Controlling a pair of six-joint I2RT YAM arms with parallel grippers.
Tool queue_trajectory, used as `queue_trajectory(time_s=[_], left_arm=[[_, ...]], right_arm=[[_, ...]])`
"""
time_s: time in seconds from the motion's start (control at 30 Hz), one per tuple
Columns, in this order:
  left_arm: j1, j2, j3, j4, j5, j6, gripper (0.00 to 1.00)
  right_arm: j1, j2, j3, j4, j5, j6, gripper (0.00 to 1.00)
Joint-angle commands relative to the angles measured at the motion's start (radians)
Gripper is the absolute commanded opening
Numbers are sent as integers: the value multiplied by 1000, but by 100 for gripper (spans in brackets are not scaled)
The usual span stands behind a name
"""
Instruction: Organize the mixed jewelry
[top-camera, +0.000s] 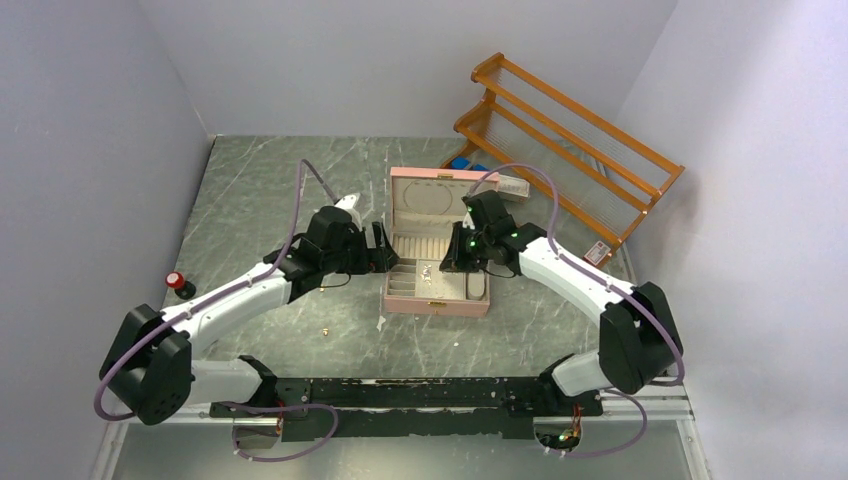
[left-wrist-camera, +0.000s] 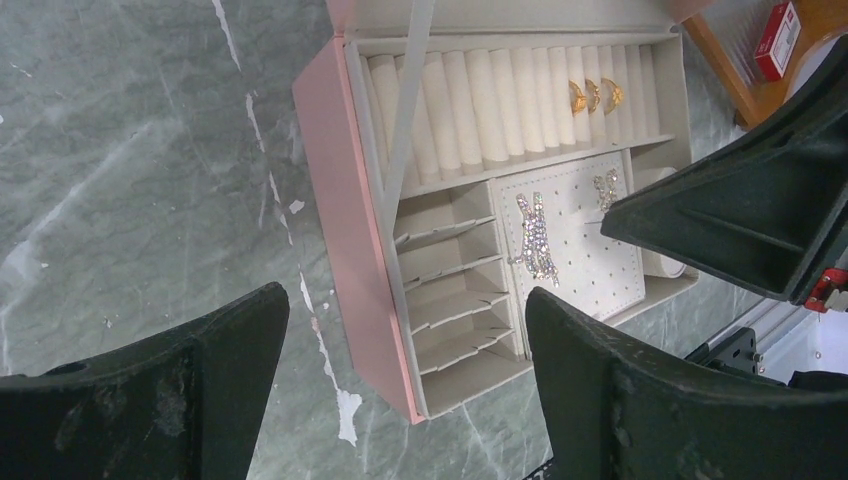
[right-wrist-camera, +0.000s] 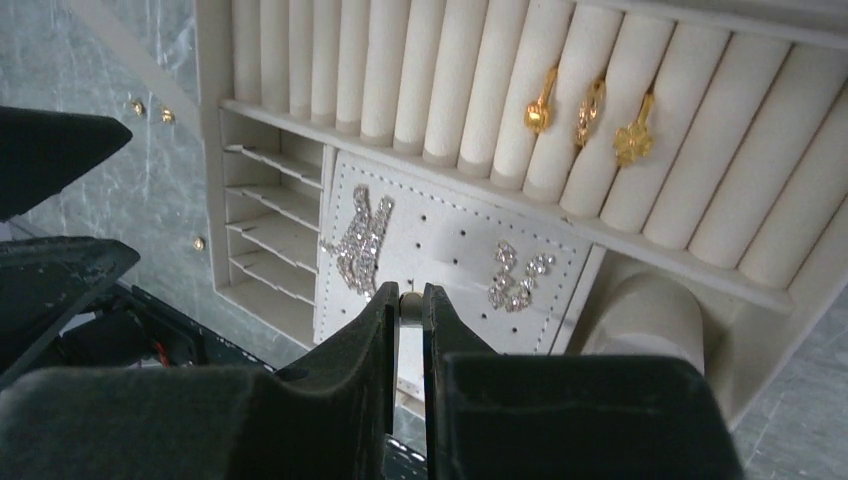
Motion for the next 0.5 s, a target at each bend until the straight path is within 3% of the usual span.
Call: queue_trajectory(time_s=[0.0,0.47], left_arm=[[6,10,-8,53,28,16,92],[6,53,-10,66,32,11,90]], right_arm=[[1,33,48,38,19,-11,4],[5,97,84,-10,31,-31,4]])
